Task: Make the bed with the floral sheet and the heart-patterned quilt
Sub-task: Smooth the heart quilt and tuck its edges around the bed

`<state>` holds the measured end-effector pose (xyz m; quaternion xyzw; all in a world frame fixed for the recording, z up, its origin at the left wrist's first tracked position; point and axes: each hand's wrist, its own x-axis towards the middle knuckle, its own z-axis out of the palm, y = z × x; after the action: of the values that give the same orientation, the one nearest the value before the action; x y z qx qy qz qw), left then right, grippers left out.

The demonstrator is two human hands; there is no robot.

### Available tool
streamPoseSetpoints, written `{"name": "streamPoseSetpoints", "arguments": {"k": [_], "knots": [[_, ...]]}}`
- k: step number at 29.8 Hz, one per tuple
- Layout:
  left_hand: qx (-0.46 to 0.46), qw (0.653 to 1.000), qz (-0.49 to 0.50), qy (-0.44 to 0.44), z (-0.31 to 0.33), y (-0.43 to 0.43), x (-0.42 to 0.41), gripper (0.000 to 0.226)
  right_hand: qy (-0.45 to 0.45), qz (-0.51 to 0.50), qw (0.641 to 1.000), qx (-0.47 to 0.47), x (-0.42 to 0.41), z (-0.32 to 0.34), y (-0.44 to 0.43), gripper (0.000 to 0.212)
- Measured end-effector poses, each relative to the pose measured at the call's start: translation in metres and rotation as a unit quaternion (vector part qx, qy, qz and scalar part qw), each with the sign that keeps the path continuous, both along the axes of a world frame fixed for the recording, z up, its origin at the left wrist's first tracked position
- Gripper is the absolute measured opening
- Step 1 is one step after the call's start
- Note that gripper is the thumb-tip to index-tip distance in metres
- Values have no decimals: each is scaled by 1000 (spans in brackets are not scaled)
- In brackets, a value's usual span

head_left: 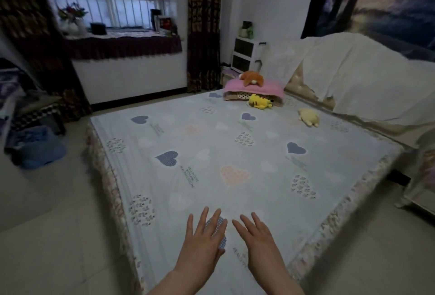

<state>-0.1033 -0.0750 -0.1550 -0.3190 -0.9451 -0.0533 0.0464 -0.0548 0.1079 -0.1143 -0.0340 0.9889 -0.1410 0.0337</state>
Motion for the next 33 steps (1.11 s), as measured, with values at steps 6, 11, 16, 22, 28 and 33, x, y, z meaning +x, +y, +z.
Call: {"name": "streamPoseSetpoints", "arguments": {"k": [6, 11, 16, 22, 28, 33], "knots": [[-1, 995, 99, 11, 8, 67, 48, 86, -2, 77, 997, 26, 8, 5, 77, 94], [-4, 991, 137, 13, 12, 97, 71, 83, 12, 118, 992, 36, 16, 9, 110, 94], [-2, 989, 146, 1, 7, 117, 90, 83, 15, 120, 992, 38, 26, 4, 134, 95], [-18, 986, 163, 0, -11, 138, 91, 84, 11, 102, 993, 51, 34, -4, 177, 94], [-23, 982, 183, -35, -27, 177, 85, 81, 6, 163, 986, 43, 13, -30, 233, 89], [-21, 974, 204, -93, -71, 213, 88, 81, -15, 208, 977, 44, -9, -78, 280, 99]]}}
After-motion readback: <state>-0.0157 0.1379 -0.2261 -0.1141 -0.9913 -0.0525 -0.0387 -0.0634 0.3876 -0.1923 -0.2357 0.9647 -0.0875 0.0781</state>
